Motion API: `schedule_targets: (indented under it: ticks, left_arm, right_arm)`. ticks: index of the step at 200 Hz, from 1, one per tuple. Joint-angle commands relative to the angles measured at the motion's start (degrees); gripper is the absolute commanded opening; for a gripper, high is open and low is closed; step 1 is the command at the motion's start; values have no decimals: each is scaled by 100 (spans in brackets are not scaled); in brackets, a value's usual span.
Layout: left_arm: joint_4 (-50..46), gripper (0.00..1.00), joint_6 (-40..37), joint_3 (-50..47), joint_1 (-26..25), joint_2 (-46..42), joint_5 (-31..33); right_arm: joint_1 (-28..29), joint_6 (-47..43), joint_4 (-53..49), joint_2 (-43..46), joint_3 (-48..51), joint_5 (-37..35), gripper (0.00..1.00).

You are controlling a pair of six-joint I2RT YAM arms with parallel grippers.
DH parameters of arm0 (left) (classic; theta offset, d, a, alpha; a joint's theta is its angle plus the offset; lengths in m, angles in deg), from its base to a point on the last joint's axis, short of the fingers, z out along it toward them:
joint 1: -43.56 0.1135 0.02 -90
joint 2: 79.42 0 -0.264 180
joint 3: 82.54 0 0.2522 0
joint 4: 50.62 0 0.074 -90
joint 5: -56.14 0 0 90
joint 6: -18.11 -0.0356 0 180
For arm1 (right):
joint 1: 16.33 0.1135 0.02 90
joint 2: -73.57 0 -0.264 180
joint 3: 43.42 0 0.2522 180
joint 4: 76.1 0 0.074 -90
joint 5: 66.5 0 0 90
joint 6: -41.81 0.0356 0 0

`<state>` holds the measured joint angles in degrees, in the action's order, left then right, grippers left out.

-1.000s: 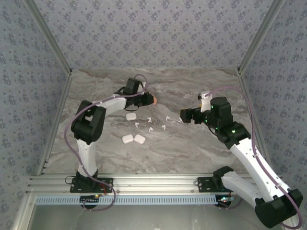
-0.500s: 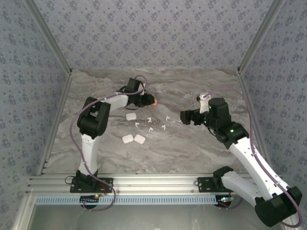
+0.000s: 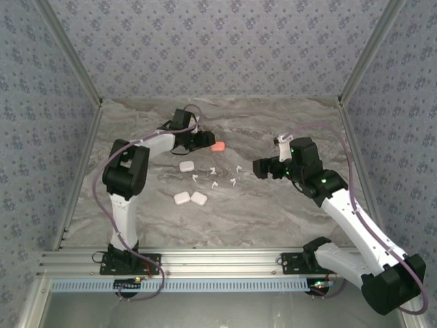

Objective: Insert wireless bluetooth earbuds into charging case

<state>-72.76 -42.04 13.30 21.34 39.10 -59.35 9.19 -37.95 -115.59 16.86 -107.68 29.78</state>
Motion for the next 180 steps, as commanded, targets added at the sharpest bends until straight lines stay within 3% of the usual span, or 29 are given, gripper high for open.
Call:
schedule_targets:
  ticks: [1,45,92,135,180]
  left_arm:
    - [273,66,-122,-478,37,-1062,177]
    - [840,82,74,-2250,157,-3010,1035]
    - [817,94,668,-3938,743,-4932,1596]
    - [378,99,933,-4724,1080,-6257,2022]
    - [22,99,952,-4912,1253,-6809,2152]
  right_arm:
    - [407,-226,-178,-226,-279,-81,100]
    - [1798,-527,-399,-1469,-756,-834,100]
    - [2973,-607,-468,-3294,-1559,-1107,100]
    - [3323,-886,-532,-4640,-2395,-937,99]
    - [3400,-1024,-615,-5473,-2880,-851,94]
